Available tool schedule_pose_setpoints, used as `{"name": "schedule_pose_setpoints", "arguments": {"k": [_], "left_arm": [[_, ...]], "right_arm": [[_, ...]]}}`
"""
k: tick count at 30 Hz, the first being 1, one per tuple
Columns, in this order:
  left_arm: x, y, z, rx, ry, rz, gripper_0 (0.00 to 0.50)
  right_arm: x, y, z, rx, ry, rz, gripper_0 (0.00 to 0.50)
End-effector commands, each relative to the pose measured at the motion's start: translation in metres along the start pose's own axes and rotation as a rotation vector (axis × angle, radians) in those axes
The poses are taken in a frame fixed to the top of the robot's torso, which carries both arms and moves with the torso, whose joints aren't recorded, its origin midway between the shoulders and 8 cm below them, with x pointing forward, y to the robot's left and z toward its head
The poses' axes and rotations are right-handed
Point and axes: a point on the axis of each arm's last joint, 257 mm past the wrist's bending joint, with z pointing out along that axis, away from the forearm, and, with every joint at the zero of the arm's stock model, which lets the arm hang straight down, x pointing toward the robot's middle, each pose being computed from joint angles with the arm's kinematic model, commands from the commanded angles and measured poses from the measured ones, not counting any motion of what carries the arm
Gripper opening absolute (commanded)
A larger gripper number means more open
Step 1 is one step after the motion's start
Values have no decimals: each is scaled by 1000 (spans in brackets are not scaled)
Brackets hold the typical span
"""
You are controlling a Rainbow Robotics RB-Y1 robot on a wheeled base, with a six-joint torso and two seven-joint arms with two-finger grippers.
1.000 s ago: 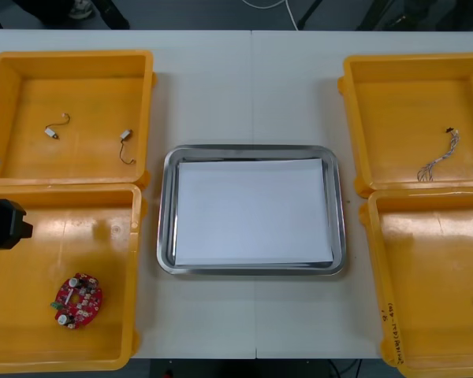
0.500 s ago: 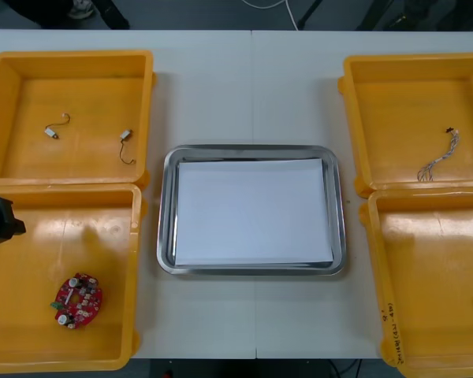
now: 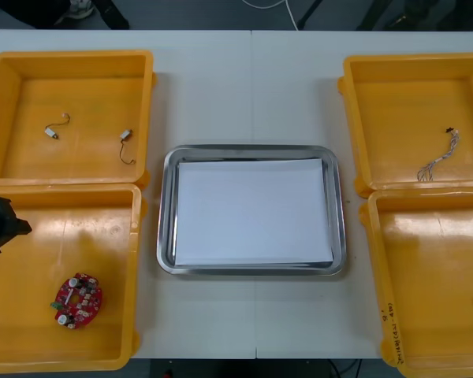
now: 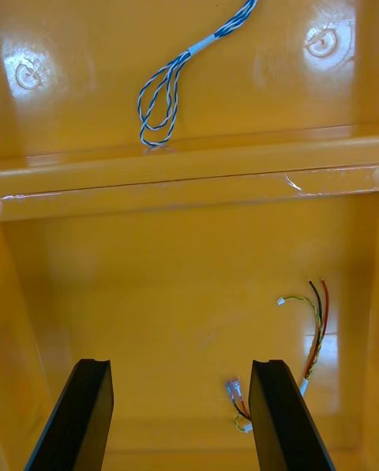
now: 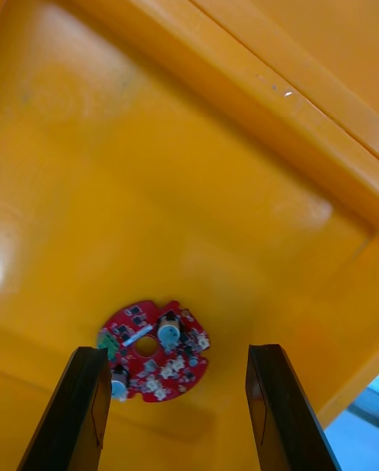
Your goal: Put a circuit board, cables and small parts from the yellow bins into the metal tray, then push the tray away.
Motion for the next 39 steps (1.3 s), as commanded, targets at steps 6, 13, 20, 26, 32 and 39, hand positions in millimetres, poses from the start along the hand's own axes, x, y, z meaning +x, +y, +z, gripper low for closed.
{"name": "schedule_pose_setpoints", "arguments": {"k": [6,13,20,26,32,39], "left_arm": [[27,26,7,-21,31,-268,500],[54,48,22,-67,72,-286,500],[64,59,25,-96,84,-304,500],[62,57,29,-93,75,-314,500],[61,55,42,-82,79,-324,500],[66,58,49,-97,87,-321,500]], "right_arm": [[-5,-18,-8,19,-50,13,500],[12,-31,-5,30,-55,8,500],[23,-38,-4,41,-39,-11,500],[33,-52,-5,77,-38,-41,500],[47,-64,-1,102,-46,-52,500],[65,-75,7,104,-47,-55,500]]}}
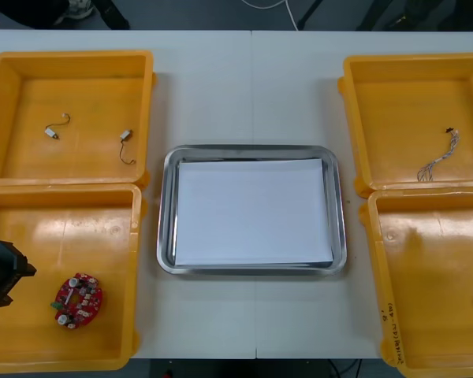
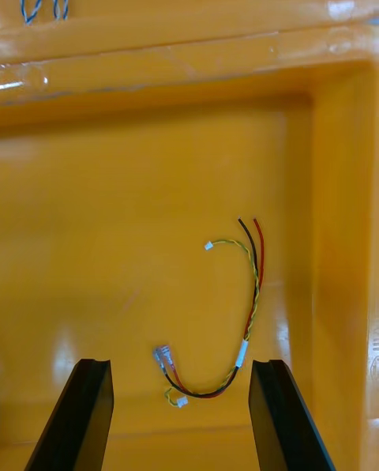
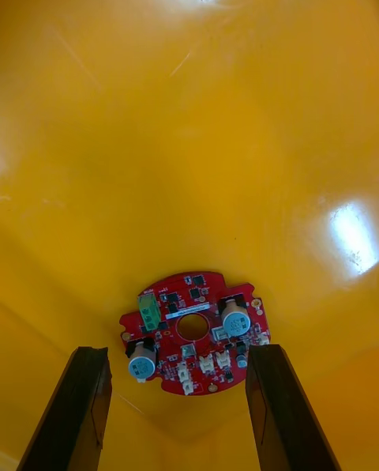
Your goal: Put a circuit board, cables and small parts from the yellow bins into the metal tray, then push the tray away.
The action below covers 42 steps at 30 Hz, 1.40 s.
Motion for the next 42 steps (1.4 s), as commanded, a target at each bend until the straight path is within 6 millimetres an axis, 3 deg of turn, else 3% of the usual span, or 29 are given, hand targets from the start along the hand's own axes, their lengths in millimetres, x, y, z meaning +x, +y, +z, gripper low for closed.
{"name": "schedule_pose_setpoints", "arguments": {"k": [1,12,26,32,42], "left_arm": [[11,12,12,-25,16,-14,500],[18,19,33,-32,25,-5,500],[20,18,56,-29,23,6,500],[29,22,60,-44,37,16,500],[36,31,67,-49,34,27,500]], "right_arm": [[1,-18,-9,50,-23,-70,500],[23,-27,0,55,-17,-66,500],[45,3,29,1,-7,-182,500],[53,6,38,14,-2,-280,500],[102,-16,52,18,28,-248,500]]}}
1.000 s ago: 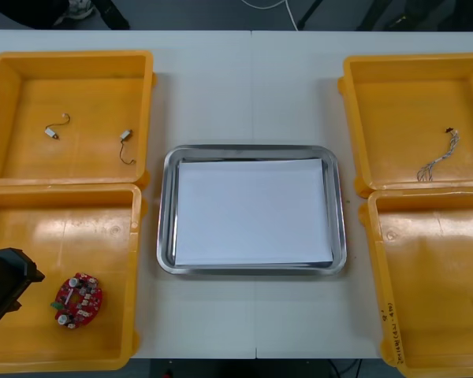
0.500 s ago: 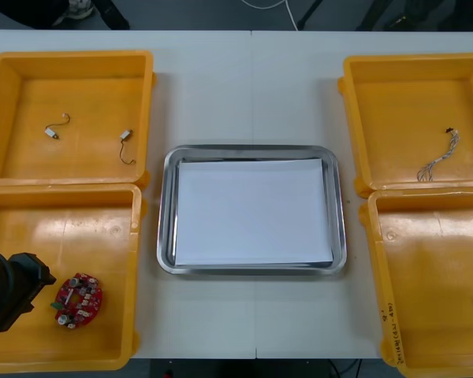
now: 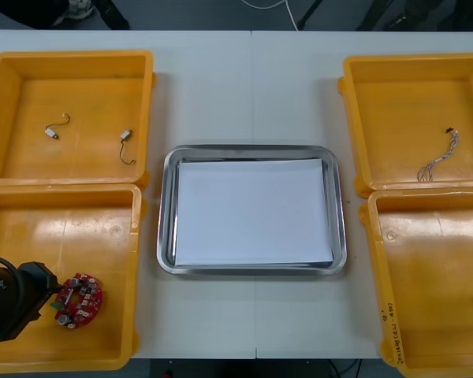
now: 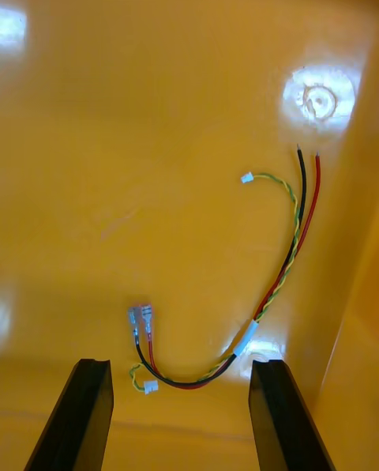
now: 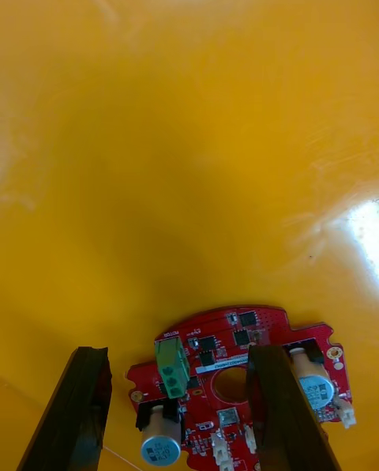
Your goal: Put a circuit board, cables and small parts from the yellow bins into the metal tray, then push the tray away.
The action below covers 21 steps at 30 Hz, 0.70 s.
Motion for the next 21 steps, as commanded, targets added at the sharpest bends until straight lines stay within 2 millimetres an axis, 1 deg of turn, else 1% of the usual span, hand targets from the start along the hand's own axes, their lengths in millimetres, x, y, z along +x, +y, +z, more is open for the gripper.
{"name": "schedule_pose_setpoints", "arguments": {"k": [1,5,9,13,17,21], "left_arm": [[14,14,7,-24,13,27,500],[15,13,9,-25,14,31,500],[16,11,10,-21,10,35,500],[18,11,13,-23,12,38,500],[16,11,18,-21,9,35,500],[12,9,24,-12,1,35,500]], "right_arm": [[44,-9,7,21,29,26,500],[52,-16,10,35,12,46,500],[53,-13,13,27,13,57,500],[46,-8,14,15,1,65,500],[41,-5,15,5,-1,66,500],[38,3,19,-13,6,57,500]]}}
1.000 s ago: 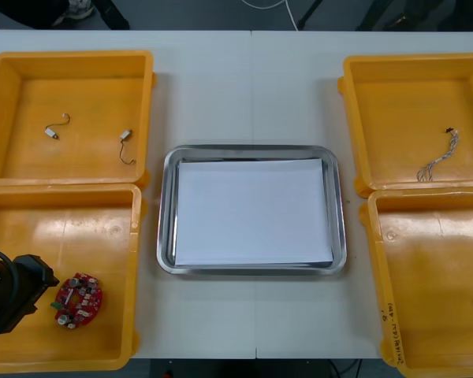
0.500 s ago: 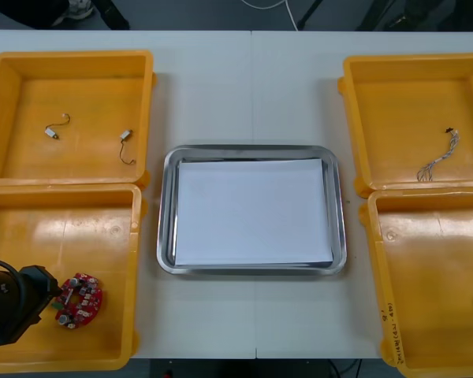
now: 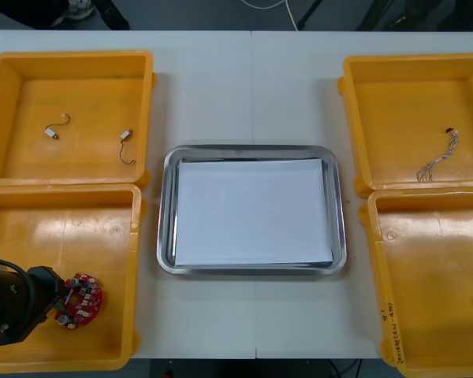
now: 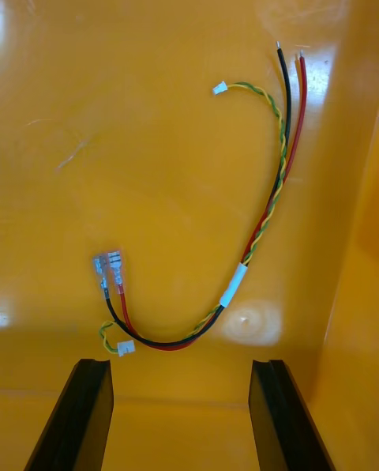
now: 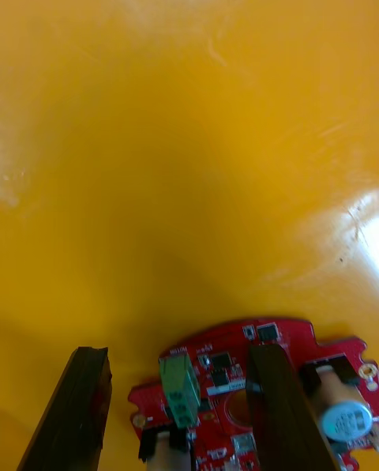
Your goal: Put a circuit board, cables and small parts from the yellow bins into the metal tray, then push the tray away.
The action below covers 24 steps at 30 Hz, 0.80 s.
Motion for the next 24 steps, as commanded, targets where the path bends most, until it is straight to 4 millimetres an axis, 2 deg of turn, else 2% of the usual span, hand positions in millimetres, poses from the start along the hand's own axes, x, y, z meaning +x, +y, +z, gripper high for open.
{"name": "schedule_pose_setpoints", "arguments": {"k": [1,5,11,20,24], "left_arm": [[7,7,9,-10,7,24,500],[8,6,9,-8,10,27,500],[8,5,6,-11,10,37,500],[12,8,-15,-52,41,48,500],[12,8,-16,-53,42,49,500]], "right_arm": [[-2,17,9,-38,11,1,500],[-9,23,15,-56,19,0,500],[-16,23,23,-60,23,6,500],[-12,33,40,-87,46,31,500],[-11,40,44,-102,44,51,500]]}}
